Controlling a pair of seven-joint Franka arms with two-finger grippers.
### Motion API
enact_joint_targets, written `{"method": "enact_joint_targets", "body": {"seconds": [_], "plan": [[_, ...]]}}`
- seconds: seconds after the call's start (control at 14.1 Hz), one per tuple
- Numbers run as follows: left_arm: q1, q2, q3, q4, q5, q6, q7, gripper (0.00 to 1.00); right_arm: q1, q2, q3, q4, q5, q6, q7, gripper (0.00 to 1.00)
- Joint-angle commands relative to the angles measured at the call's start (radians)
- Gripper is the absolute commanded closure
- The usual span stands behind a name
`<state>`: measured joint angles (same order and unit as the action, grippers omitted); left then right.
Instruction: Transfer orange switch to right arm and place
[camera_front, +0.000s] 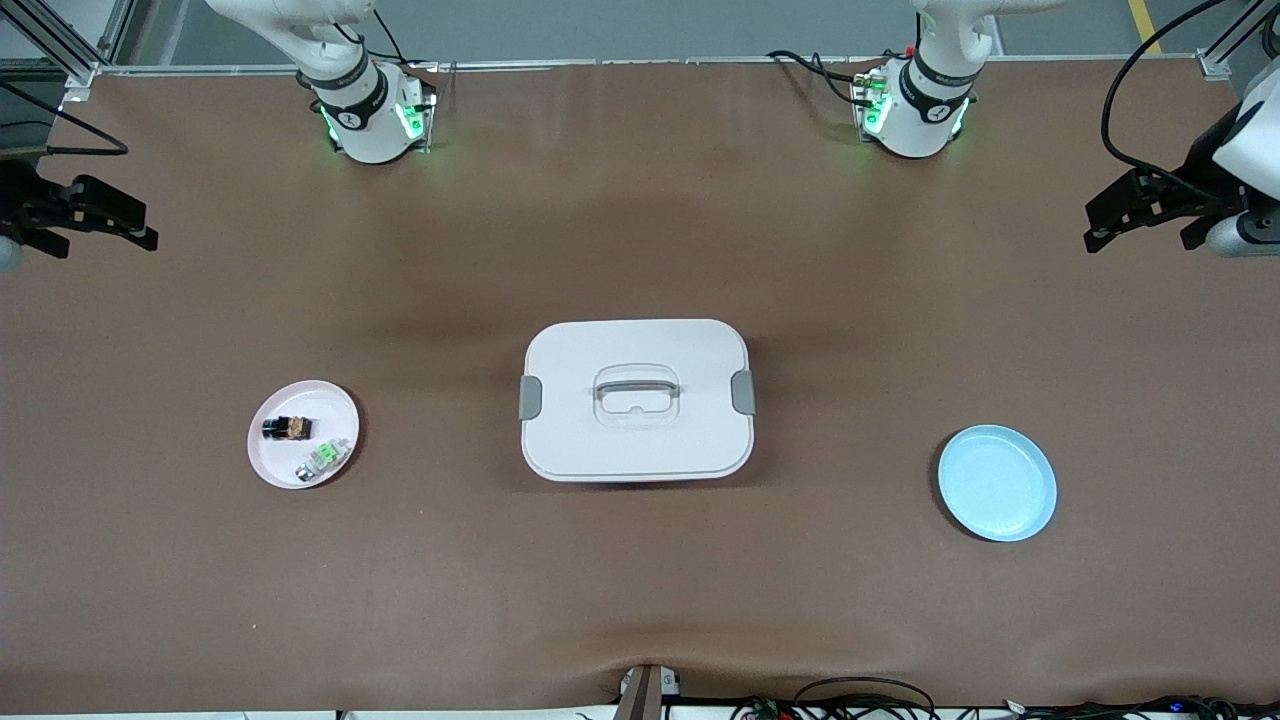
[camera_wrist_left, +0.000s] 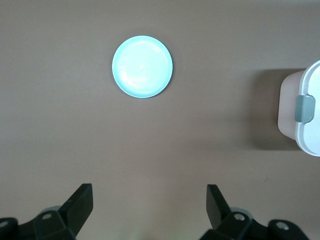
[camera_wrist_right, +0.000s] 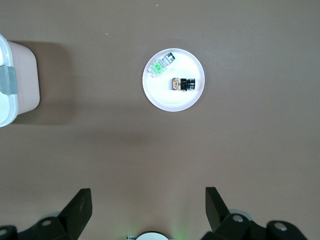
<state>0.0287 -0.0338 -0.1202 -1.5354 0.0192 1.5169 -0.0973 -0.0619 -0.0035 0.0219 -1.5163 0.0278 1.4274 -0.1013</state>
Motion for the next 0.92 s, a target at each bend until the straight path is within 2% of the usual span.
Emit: {"method": "enact_joint_targets", "body": {"seconds": [0.0, 0.85], "plan": [[0.004, 0.005, 0.004, 0.017, -0.013, -0.009, 0.024, 0.00, -0.007, -0.044, 0.004, -0.050, 0.004, 0.008, 0.014, 0.00], [-0.006, 0.008, -0.002, 0.012, -0.013, -0.009, 0.022, 0.00, -0.009, -0.058, 0.004, -0.071, 0.004, 0.012, 0.014, 0.00]]}}
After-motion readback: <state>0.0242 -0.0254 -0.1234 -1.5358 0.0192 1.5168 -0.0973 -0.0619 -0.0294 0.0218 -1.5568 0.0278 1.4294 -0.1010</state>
